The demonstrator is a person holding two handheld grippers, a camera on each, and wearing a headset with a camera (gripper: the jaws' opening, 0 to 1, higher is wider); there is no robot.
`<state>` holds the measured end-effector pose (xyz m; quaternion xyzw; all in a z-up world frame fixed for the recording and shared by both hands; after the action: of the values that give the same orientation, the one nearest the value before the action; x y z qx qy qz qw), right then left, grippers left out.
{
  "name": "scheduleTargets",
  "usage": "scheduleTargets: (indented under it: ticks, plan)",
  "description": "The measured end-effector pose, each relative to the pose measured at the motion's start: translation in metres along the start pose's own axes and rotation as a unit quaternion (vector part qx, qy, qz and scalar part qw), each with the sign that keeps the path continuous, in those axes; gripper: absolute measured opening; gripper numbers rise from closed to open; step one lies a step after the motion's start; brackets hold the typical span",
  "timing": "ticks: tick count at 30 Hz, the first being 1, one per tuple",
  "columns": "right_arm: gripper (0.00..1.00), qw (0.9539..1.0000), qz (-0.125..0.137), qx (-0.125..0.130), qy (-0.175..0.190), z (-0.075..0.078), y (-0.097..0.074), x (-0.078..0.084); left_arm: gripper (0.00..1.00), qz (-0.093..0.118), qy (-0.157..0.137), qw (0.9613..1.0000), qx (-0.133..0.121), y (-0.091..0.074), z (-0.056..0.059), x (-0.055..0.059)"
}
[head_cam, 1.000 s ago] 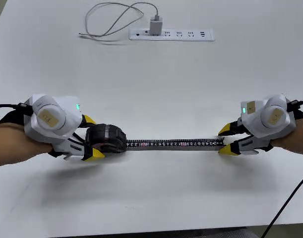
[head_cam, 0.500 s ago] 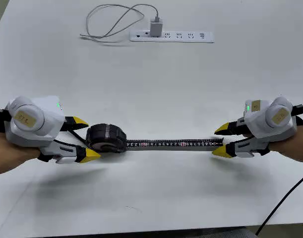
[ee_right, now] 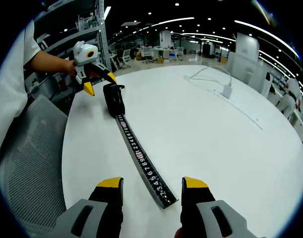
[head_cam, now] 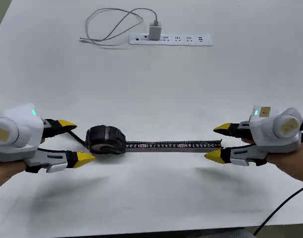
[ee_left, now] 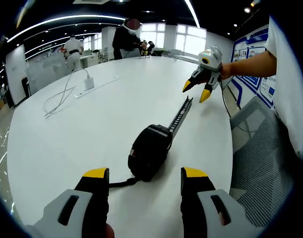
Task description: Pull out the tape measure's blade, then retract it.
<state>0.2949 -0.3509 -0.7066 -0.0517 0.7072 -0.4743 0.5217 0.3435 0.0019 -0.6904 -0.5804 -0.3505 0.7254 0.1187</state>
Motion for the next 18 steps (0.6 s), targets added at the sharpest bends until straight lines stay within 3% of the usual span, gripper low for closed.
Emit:
scheduleTargets:
  ticks: [7, 12, 18]
  plan:
    - [0.50, 0.9995, 0.016, 0.027, 0.008, -0.005, -0.009, -0.003, 0.62, 0.008, 0.003, 0.9999, -0.015, -0.007, 0.009, 0.004]
    - [0.53, 0.9987, 0.024, 0.043, 0.011, -0.010, -0.014, -0.004, 0.67, 0.022, -0.013, 0.9995, -0.021, -0.012, 0.016, 0.005]
    - [0.58, 0.9975, 0.032, 0.062, 0.013, -0.017, -0.018, -0.002, 0.71, 0.034, -0.033, 0.9984, -0.032, -0.016, 0.026, 0.013]
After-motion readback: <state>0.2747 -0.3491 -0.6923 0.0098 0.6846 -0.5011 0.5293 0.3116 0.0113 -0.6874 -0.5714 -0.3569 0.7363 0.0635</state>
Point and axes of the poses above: the centre of the closed fingertips' face, and the gripper's own axes: y roughly forward along the fingers, z roughly to its right, x roughly out of its underside, the point moved 6 cm from there along -y, roughly backward along the fingers, and after that the axes turned 3 degrees about x, right-handed, at the moved point
